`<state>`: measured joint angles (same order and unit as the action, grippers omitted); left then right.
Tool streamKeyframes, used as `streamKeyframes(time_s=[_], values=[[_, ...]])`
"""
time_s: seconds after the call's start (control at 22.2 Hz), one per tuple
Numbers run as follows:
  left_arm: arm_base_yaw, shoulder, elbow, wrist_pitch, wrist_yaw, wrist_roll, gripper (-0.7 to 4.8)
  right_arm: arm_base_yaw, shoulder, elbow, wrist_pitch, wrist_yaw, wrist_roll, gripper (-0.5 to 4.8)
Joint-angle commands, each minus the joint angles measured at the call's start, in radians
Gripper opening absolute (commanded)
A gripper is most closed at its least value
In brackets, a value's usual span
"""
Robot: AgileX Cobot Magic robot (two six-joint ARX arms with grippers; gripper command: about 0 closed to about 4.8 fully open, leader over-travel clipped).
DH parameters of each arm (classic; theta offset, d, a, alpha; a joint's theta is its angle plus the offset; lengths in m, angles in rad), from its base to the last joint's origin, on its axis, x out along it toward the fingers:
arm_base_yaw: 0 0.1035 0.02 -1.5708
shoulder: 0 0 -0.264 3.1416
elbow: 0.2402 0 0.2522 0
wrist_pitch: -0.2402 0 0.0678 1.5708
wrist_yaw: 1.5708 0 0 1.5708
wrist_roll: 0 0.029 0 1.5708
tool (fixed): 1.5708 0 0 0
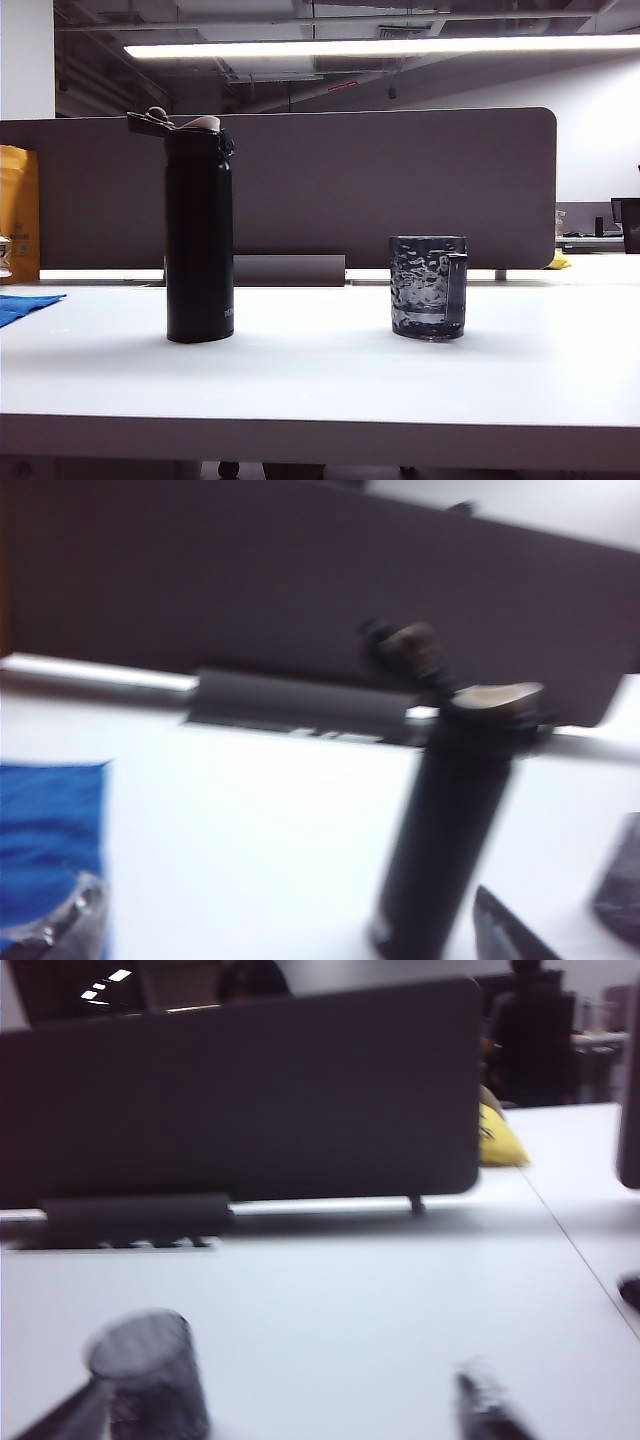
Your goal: Pick up the black thermos, pour some water into the cup, then place the black thermos back on the table.
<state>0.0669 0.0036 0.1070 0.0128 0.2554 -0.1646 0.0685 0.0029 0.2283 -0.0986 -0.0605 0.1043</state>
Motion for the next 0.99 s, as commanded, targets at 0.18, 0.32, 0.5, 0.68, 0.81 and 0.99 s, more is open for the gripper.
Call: streamKeyframes(time_s=[0.18,0.32,0.5,0.68,0.81,0.99], values=[[-0.027,0.013,0.077,0.011,0.076,-0.056,4.79,0.001,0.092,0.200,-0.091,-0.110,-0.050,4.79],[-0.062,0.059,0.111,0.014,0.086,-0.053,4.79,0.003,0.181,0.291,-0.089,-0.145,-0.050,4.79],[-0.119,0.171,0.155,0.052,0.084,-0.040,4.79,0.003,0.315,0.419,-0.076,-0.178,-0.049,4.79],[-0.184,0.335,0.197,0.134,0.070,0.028,4.79,0.004,0.450,0.539,-0.076,-0.241,-0.048,4.79],[-0.220,0.460,0.227,0.184,0.055,0.055,4.79,0.010,0.521,0.586,-0.057,-0.284,-0.039,4.79],[-0.251,0.634,0.244,0.258,0.055,0.086,4.79,0.074,0.578,0.589,0.025,-0.294,0.000,4.79]])
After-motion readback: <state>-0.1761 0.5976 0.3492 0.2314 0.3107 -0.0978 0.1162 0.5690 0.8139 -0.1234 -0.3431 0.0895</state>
